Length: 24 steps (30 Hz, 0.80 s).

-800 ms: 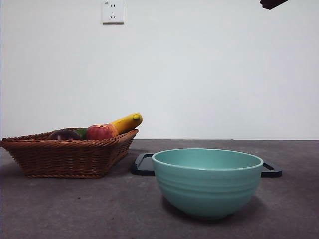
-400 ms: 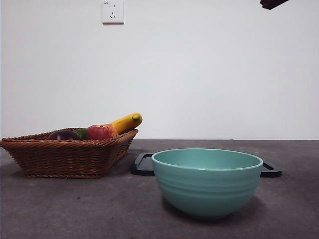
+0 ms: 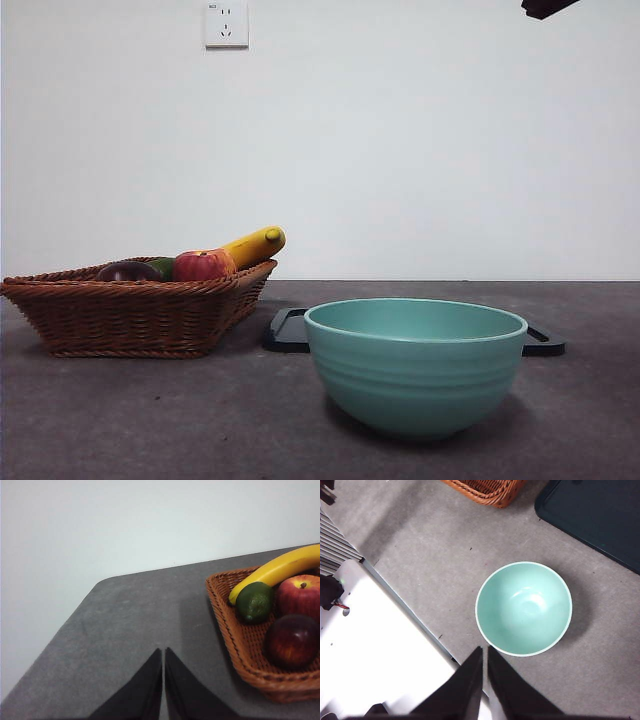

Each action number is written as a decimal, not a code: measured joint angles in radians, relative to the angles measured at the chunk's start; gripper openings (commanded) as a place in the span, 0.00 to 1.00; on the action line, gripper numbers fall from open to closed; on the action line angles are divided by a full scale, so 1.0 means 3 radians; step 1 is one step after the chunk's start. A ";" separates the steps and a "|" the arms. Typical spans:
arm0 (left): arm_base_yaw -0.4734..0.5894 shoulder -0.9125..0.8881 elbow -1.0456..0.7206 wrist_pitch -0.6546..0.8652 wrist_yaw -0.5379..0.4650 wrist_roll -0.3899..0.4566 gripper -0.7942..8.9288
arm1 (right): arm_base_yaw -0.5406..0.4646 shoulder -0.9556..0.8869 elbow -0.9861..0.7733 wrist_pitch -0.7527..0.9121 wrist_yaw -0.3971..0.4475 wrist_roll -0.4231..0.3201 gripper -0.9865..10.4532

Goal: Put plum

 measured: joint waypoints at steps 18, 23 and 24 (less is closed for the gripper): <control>0.0000 -0.0156 -0.0097 -0.0450 -0.0003 -0.0056 0.09 | 0.0000 0.0000 0.0000 0.0000 -0.0001 -0.0001 0.09; 0.0000 -0.0156 -0.0097 -0.0450 -0.0003 -0.0078 0.09 | 0.0000 0.0000 0.0000 0.0000 -0.0001 -0.0001 0.09; 0.0000 -0.0156 -0.0097 -0.0450 -0.0003 -0.0078 0.09 | 0.0000 0.0000 0.0000 0.0000 -0.0001 0.0000 0.09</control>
